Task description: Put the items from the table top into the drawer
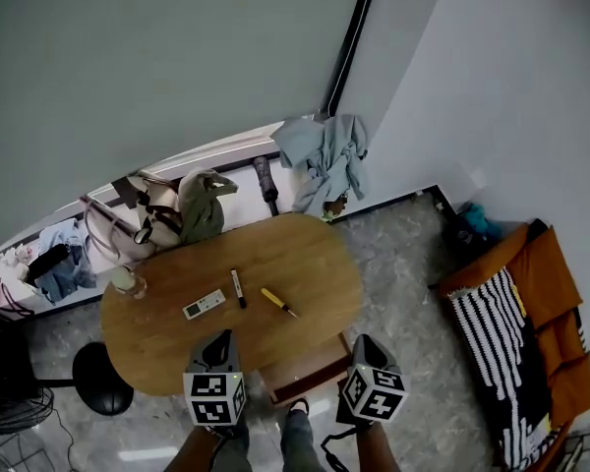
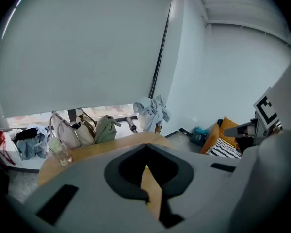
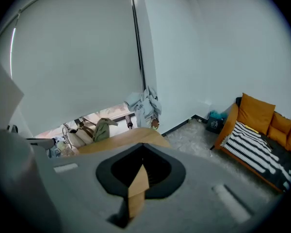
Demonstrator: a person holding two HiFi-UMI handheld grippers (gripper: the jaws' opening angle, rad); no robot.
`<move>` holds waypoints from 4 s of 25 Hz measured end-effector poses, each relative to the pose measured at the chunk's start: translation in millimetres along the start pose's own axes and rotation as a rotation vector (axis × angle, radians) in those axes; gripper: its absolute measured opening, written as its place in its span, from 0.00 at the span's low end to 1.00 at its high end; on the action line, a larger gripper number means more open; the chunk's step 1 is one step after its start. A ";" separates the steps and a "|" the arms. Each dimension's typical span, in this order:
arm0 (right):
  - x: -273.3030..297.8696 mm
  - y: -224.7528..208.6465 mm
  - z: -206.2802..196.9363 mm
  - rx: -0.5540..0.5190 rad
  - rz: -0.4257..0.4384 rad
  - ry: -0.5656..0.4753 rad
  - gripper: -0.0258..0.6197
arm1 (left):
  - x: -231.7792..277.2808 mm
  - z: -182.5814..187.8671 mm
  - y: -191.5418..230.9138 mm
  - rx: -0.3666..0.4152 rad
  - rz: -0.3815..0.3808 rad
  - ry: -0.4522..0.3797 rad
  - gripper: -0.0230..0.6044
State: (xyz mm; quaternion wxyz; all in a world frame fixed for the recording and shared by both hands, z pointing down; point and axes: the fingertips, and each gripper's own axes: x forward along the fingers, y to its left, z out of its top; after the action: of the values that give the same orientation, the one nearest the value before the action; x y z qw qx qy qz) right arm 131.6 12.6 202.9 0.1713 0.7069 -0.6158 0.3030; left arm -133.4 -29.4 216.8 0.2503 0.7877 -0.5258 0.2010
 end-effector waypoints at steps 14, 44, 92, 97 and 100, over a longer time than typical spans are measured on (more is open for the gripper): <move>108.3 1.7 -111.9 0.021 0.005 0.141 0.05 | 102.0 -120.5 30.7 -0.039 -0.013 0.139 0.03; 170.0 -35.3 -226.0 0.078 -0.047 0.242 0.05 | 180.6 -219.9 28.2 -0.029 -0.116 0.218 0.02; 149.6 -73.8 -290.5 0.451 -0.273 0.243 0.05 | 331.1 -198.2 -17.7 1.490 -0.830 0.543 0.36; 141.7 -65.7 -299.9 0.486 -0.282 0.251 0.05 | 339.9 -210.4 -7.7 1.570 -0.899 0.682 0.36; 141.1 -60.1 -300.8 0.498 -0.274 0.245 0.05 | 345.8 -211.7 -6.4 1.589 -0.899 0.695 0.36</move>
State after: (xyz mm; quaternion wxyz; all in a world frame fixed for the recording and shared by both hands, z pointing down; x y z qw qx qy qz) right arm 133.0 100.4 528.8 0.1049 0.7618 -0.3962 0.5017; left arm -12.2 -150.8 584.3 -0.1592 0.7507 0.2155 0.6038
